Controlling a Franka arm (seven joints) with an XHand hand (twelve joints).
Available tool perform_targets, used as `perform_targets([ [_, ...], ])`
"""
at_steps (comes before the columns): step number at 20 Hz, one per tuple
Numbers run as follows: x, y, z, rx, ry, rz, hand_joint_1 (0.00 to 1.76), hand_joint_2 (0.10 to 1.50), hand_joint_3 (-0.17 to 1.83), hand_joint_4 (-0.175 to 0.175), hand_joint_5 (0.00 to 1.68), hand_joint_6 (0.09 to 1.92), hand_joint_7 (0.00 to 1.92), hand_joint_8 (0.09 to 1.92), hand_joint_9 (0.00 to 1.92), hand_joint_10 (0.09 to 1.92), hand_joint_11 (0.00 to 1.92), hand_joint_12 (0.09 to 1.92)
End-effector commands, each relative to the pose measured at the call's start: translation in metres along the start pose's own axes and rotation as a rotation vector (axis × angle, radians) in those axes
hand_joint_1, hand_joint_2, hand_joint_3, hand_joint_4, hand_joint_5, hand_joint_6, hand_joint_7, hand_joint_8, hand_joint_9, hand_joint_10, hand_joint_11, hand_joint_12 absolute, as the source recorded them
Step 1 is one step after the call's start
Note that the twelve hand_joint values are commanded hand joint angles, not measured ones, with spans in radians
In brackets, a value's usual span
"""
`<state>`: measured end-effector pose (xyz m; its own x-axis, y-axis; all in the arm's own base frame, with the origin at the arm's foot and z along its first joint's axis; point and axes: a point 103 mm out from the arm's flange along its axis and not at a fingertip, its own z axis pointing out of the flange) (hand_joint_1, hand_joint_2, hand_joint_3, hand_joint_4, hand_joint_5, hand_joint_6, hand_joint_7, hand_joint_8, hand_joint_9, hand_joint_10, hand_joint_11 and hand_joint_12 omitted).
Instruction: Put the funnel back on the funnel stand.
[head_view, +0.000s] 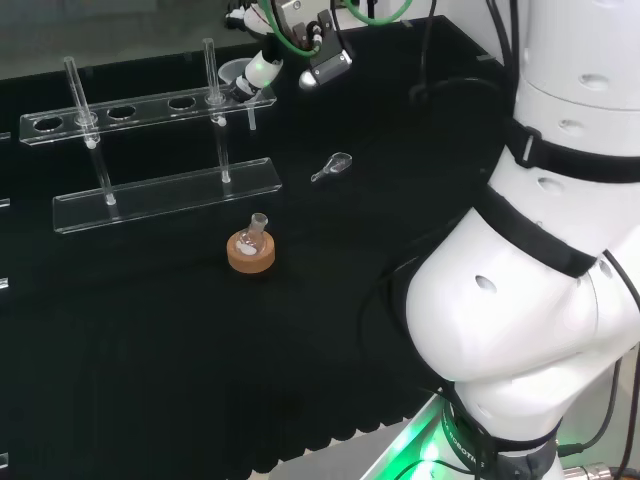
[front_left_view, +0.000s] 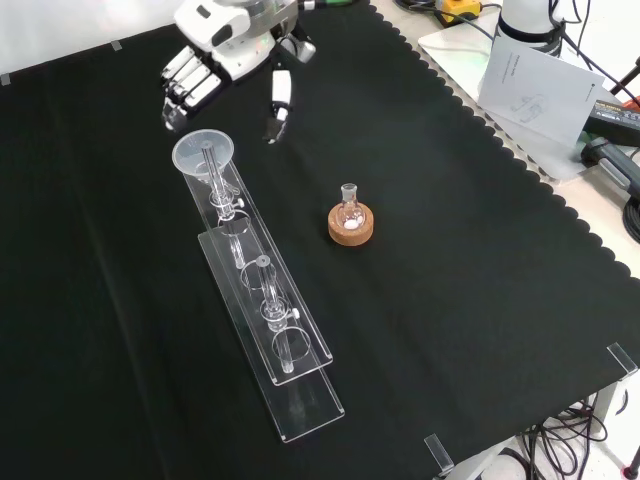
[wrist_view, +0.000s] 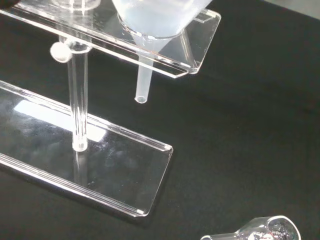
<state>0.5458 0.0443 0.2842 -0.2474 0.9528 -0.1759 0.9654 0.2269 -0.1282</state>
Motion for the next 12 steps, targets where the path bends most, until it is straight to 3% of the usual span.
perform_targets([
  [1, 0.009, -0.051, -0.024, -0.086, 0.021, 0.053, 0.54, 0.71, 0.28, -0.009, 0.24, 0.09, 0.15, 0.64, 0.31, 0.71, 0.19, 1.45],
  [12, 0.003, -0.108, -0.031, -0.125, 0.054, 0.122, 0.56, 0.74, 0.29, -0.014, 0.28, 0.09, 0.22, 0.65, 0.39, 0.69, 0.22, 1.43],
])
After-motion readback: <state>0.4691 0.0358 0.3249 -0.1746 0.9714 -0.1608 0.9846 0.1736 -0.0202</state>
